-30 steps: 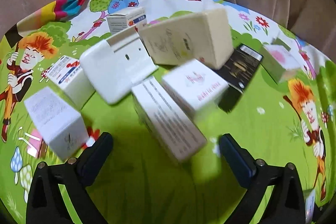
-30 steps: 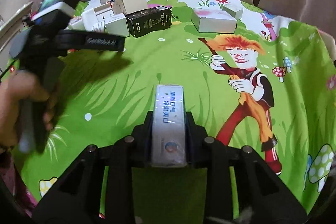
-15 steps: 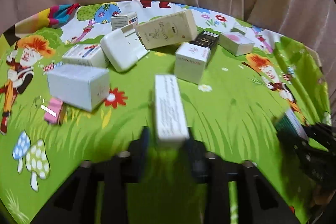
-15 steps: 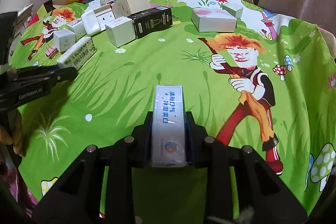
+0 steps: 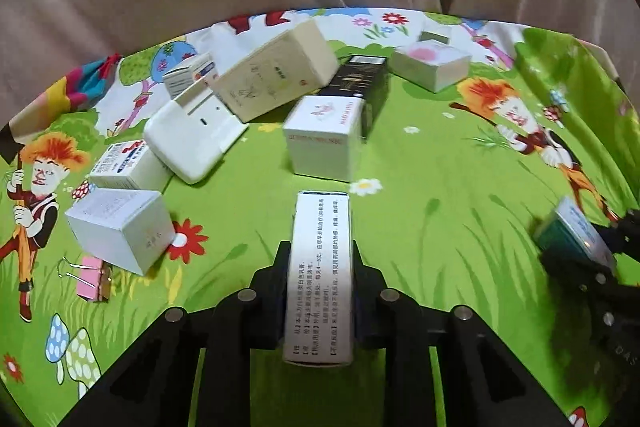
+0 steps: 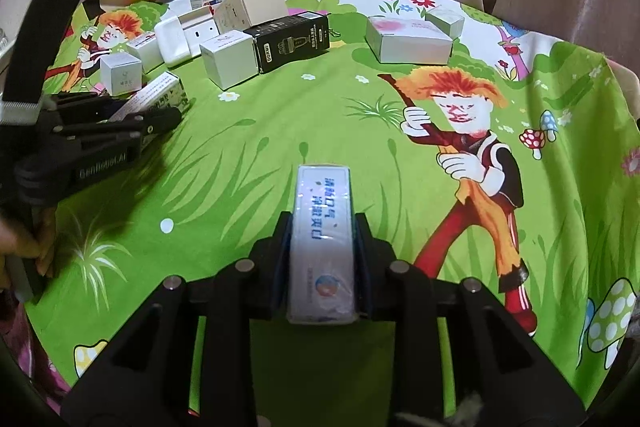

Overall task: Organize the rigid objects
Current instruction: 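Grasp a white medicine box with the left tool while the right tool grasps a blue-printed box, then carry both medicine boxes to the storage box and release them inside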

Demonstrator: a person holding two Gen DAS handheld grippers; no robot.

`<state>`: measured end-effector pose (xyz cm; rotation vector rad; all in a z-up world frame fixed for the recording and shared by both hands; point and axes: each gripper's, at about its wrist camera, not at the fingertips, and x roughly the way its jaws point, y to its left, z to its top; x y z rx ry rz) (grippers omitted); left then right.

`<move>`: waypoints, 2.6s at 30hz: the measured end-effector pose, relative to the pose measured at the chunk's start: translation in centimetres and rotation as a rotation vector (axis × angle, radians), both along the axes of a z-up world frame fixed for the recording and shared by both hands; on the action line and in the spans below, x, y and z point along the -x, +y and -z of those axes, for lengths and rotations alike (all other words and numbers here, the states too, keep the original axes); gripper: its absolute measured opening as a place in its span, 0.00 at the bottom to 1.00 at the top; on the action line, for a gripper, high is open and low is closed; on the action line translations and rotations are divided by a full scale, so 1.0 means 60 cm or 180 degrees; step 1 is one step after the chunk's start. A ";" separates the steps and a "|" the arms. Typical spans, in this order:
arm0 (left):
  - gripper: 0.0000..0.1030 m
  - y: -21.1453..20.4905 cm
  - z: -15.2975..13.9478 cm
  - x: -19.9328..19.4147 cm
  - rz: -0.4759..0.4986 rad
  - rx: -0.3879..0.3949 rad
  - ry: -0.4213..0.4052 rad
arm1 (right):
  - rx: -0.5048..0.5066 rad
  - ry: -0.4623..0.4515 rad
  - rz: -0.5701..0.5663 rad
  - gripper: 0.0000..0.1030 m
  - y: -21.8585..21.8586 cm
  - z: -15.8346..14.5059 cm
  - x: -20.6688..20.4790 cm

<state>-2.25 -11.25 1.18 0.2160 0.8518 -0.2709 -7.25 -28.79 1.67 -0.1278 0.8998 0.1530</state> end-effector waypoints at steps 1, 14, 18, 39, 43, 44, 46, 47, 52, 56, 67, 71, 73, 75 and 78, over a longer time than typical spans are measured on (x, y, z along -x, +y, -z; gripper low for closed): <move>0.25 0.003 -0.001 0.004 -0.0010 0.0019 0.0003 | 0.0006 -0.0007 0.0007 0.31 0.000 0.000 0.001; 0.26 0.069 -0.201 0.186 -0.0248 0.0849 -0.1633 | -0.0312 -0.2126 0.0674 0.31 -0.017 -0.157 0.197; 0.26 0.096 -0.284 0.269 -0.0265 0.0988 -0.2433 | -0.0223 -0.2842 0.0646 0.31 0.018 -0.247 0.266; 0.26 0.210 -0.301 0.364 -0.0436 0.0970 -0.2323 | -0.0615 -0.3053 -0.0206 0.31 0.143 -0.354 0.352; 0.26 0.242 -0.279 0.370 -0.0551 0.0874 -0.2029 | -0.0756 -0.2620 -0.0570 0.31 0.186 -0.352 0.329; 0.26 0.253 -0.271 0.374 -0.0599 0.0836 -0.1973 | -0.0779 -0.2539 -0.0642 0.31 0.197 -0.349 0.324; 0.26 0.271 -0.261 0.383 -0.0672 0.0798 -0.1906 | -0.0825 -0.2343 -0.0832 0.31 0.226 -0.340 0.313; 0.26 0.279 -0.258 0.386 -0.0711 0.0782 -0.1883 | -0.0831 -0.2308 -0.0880 0.31 0.234 -0.336 0.312; 0.26 0.323 -0.240 0.411 -0.0939 0.0671 -0.1798 | -0.0879 -0.2051 -0.1286 0.31 0.294 -0.318 0.304; 0.26 0.362 -0.222 0.431 -0.1146 0.0649 -0.1686 | -0.0848 -0.1882 -0.1587 0.31 0.343 -0.304 0.304; 0.26 0.476 -0.150 0.476 -0.1725 0.0616 -0.1304 | -0.0602 -0.1477 -0.2428 0.31 0.488 -0.246 0.325; 0.26 0.514 -0.117 0.486 -0.1921 0.0597 -0.1116 | -0.0507 -0.1271 -0.2681 0.31 0.529 -0.217 0.332; 0.26 0.529 -0.104 0.489 -0.2005 0.0608 -0.1031 | -0.0439 -0.1125 -0.2841 0.31 0.559 -0.196 0.332; 0.26 0.544 -0.090 0.491 -0.2091 0.0626 -0.0928 | -0.0390 -0.1008 -0.2974 0.31 0.580 -0.177 0.337; 0.26 0.569 -0.069 0.492 -0.2233 0.0687 -0.0765 | -0.0293 -0.0879 -0.3136 0.31 0.609 -0.150 0.347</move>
